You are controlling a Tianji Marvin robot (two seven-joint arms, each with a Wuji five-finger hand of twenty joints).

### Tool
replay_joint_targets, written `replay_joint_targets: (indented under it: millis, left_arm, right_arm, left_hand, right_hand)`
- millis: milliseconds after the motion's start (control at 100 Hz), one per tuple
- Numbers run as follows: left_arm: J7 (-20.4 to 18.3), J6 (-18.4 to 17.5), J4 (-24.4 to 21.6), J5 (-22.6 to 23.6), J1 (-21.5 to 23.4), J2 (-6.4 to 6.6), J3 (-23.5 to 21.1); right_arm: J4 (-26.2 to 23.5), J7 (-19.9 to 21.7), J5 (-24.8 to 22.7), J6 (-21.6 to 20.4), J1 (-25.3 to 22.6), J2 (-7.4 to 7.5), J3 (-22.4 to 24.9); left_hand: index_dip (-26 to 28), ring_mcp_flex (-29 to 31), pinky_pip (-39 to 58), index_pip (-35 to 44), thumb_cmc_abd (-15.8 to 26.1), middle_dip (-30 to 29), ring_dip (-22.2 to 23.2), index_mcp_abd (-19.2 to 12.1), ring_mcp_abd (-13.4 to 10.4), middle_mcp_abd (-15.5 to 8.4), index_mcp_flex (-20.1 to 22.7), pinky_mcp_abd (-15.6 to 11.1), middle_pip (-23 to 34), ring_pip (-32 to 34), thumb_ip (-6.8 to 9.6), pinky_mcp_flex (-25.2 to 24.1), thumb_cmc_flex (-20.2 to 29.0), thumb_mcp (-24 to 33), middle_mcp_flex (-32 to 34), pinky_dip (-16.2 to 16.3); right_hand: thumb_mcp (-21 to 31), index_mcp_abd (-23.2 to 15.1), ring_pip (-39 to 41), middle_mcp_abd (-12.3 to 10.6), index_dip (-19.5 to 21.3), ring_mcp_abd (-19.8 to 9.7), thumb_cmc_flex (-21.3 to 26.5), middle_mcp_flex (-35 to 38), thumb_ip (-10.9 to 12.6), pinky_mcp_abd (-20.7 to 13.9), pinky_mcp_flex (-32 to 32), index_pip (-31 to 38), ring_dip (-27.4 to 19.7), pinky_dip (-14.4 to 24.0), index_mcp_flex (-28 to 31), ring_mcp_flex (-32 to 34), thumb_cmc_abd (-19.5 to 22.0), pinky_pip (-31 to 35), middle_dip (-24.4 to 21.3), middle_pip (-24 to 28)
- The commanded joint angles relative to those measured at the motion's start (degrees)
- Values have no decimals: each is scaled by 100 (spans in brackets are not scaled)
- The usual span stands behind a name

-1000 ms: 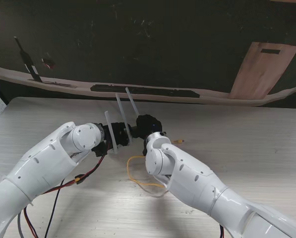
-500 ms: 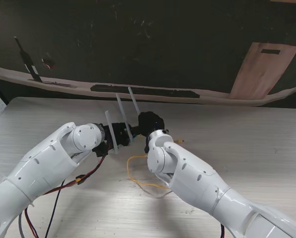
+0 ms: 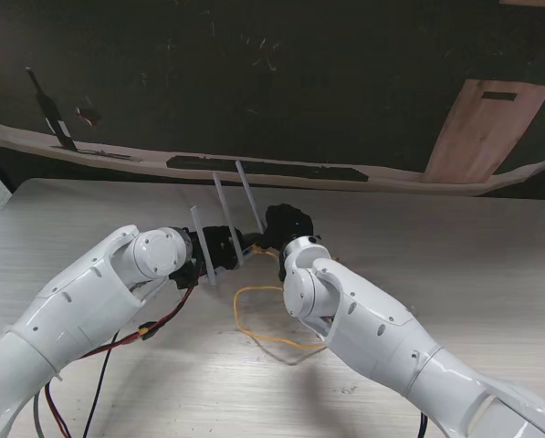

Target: Untangle the Ethernet cable and plug it into the router

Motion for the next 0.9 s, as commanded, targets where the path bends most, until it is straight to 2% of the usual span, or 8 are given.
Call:
replay_joint_targets:
  millis: [0, 120, 710, 890]
  left_arm:
    - [-302, 125, 275, -44, 273, 13, 162]
    - [-301, 124, 282, -45, 270, 12, 168]
    - [-294, 125, 327, -67, 242, -1, 207]
    - [-287, 134, 334, -68, 243, -4, 209]
  right_arm:
    - [-96, 123, -10, 7, -48, 40, 7]
    - [-189, 274, -62, 22, -60, 103, 2]
    - [-401, 674, -151, 53, -68, 223, -128]
    - [-400, 728, -147, 81, -52, 224, -170]
  left_hand:
    - [268, 946, 1741, 845, 866, 397, 603, -213, -1142, -510, 674, -990, 947, 1540, 323, 653, 1313, 1133, 700, 532]
    - [271, 936, 1737, 850, 868, 398, 601, -217, -1133, -506, 679, -987, 950, 1533, 323, 647, 1312, 1126, 706, 530]
    - [271, 925, 1726, 850, 883, 397, 596, -242, -1135, -516, 693, -980, 947, 1525, 320, 633, 1330, 1106, 706, 526]
    - [274, 923, 1723, 854, 886, 397, 595, -223, -1125, -515, 679, -975, 947, 1522, 320, 628, 1342, 1102, 706, 526]
  right_hand:
    - [159, 29, -33, 529, -12, 197, 94, 21, -162, 397, 6, 62, -65, -89, 181, 15, -200, -59, -91, -31]
    - [193, -69, -150, 456, -192, 188, 140, -3, -337, 397, -21, 251, -115, -178, 171, 15, -330, -145, -88, -81]
    - [311, -106, -62, 375, -353, 110, 180, 77, -417, 397, -14, 484, -60, -252, 274, 26, -673, -53, -68, -131]
    - [387, -103, 7, 356, -589, 71, 395, 108, -593, 397, -1, 717, -13, -268, 195, 30, -833, 28, -57, -129]
